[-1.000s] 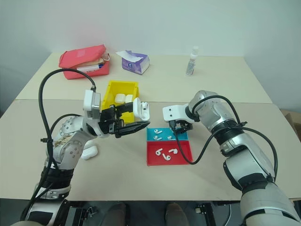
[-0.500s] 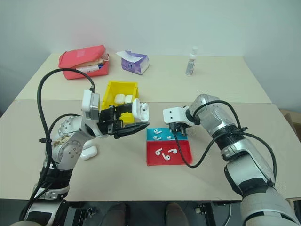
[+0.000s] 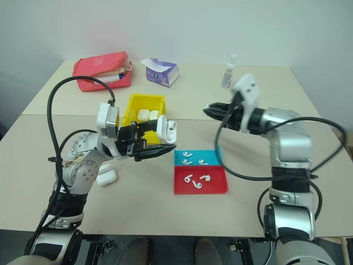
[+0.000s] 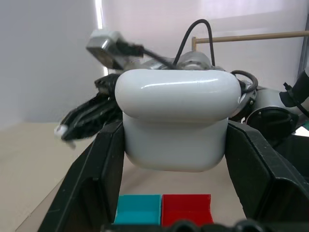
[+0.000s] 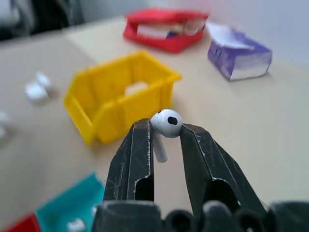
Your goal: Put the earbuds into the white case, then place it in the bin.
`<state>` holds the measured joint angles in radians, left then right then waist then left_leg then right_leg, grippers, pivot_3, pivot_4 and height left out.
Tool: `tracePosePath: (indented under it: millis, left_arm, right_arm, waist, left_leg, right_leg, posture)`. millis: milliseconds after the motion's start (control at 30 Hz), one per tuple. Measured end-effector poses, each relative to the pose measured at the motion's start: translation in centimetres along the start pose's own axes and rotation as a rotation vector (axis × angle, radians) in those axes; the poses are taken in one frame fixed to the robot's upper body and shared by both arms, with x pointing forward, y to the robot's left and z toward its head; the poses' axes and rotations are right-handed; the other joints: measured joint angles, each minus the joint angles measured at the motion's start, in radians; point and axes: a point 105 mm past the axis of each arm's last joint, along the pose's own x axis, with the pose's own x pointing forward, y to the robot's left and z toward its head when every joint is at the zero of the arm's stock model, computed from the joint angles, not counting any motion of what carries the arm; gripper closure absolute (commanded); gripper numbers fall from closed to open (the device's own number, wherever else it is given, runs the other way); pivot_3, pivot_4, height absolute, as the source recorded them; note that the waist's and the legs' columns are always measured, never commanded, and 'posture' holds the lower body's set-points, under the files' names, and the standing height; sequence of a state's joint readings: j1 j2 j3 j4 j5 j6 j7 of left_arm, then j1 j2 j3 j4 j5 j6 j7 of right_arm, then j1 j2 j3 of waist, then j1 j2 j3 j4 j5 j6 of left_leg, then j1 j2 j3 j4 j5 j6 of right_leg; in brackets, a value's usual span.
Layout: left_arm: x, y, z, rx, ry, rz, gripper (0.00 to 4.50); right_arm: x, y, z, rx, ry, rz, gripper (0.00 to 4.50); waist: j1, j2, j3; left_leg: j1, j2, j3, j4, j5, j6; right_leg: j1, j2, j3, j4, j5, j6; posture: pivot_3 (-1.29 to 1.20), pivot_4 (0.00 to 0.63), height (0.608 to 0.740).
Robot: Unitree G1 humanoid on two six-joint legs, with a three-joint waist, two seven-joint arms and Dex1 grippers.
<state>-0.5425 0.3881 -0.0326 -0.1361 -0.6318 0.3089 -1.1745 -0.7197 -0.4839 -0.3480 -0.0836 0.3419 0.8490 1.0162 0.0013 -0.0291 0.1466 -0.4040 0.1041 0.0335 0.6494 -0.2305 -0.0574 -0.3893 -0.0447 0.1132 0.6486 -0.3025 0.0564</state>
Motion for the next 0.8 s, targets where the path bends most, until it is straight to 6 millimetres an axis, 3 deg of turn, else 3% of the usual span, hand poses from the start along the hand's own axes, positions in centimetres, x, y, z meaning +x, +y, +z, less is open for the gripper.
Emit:
tracePosePath:
  millis: [100,400,800]
  left_arm:
    - [-0.1,0.0,-0.1,-0.004,0.003,-0.001,1.7]
    - [0.0,0.2,-0.5,-0.028,0.008,0.0,1.7]
    - [0.3,0.4,-0.3,-0.036,0.007,-0.011,1.7]
  right_arm:
    - [-2.4,2.8,1.5,0.093,-0.123,0.107,3.86]
    - [-2.4,10.5,2.7,0.146,-0.182,0.393,3.86]
    - [0.1,12.2,0.9,0.147,-0.076,0.389,3.86]
  waist:
    - [0.0,0.0,0.0]
    - [-0.016,0.0,0.0]
    - [-0.015,0.0,0.0]
  left_leg:
    - [0.001,0.0,0.0,0.0,0.0,0.0]
    - [0.0,0.0,-0.001,0.0,0.0,0.0]
    - [-0.001,0.0,-0.002,0.0,0.0,0.0]
  right_leg:
    - [0.0,0.0,0.0,0.0,0.0,0.0]
    - [0.0,0.0,0.0,0.0,0.0,0.0]
    - [0.0,0.0,0.0,0.0,0.0,0.0]
  posture:
    - [0.0,0.15,0.74]
    - [0.0,0.15,0.74]
    - [0.0,0.15,0.74]
